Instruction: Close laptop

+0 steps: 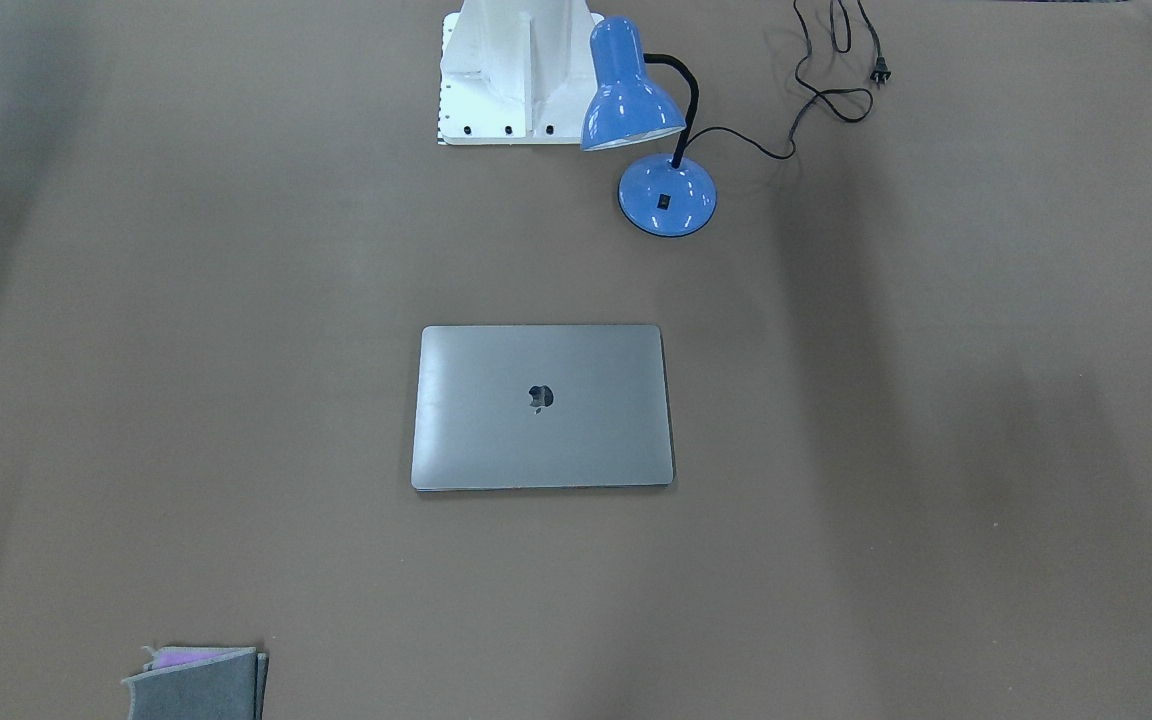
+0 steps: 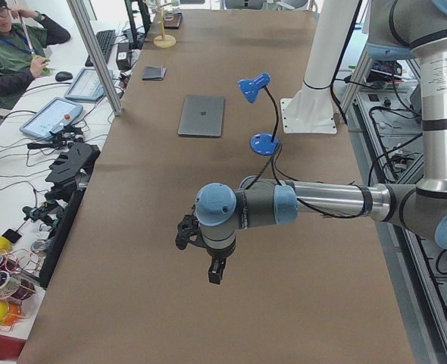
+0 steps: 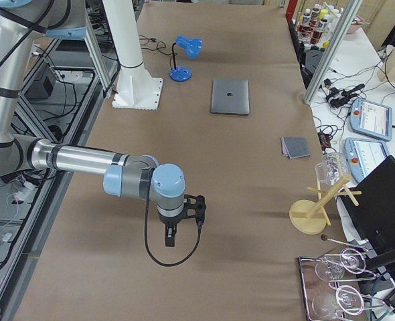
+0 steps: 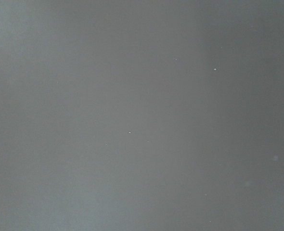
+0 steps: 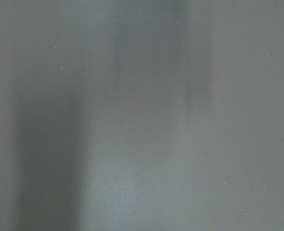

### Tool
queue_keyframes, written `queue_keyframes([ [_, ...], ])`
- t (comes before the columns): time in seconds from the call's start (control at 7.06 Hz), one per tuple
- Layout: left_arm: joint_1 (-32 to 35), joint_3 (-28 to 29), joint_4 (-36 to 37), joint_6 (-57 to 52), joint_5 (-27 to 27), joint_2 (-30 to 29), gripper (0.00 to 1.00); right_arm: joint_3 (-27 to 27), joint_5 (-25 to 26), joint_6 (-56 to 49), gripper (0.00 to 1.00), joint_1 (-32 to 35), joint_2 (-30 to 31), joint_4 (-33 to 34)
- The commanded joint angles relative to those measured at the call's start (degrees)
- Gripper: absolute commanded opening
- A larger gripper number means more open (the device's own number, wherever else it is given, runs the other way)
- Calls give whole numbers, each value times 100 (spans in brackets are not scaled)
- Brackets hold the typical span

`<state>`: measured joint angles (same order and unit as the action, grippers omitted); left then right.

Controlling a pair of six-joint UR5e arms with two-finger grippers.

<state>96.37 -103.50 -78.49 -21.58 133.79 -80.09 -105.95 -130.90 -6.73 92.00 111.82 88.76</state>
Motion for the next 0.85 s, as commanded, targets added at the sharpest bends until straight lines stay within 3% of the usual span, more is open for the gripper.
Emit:
queue_keyframes([
  [0.0,4,-39,1,-39,-55,11,98,-22,12,-13,100,-6,-133,18],
  [0.28,4,-56,-8,-48,-46,117,98,21,56,84,100,-304,-510,89],
  [0.57,4,-39,-8,-39,-46,126,98,22,38,93,100,-428,-1168,893],
  [0.71,4,-39,-17,-39,-46,134,98,30,3,93,100,-446,-1319,993],
])
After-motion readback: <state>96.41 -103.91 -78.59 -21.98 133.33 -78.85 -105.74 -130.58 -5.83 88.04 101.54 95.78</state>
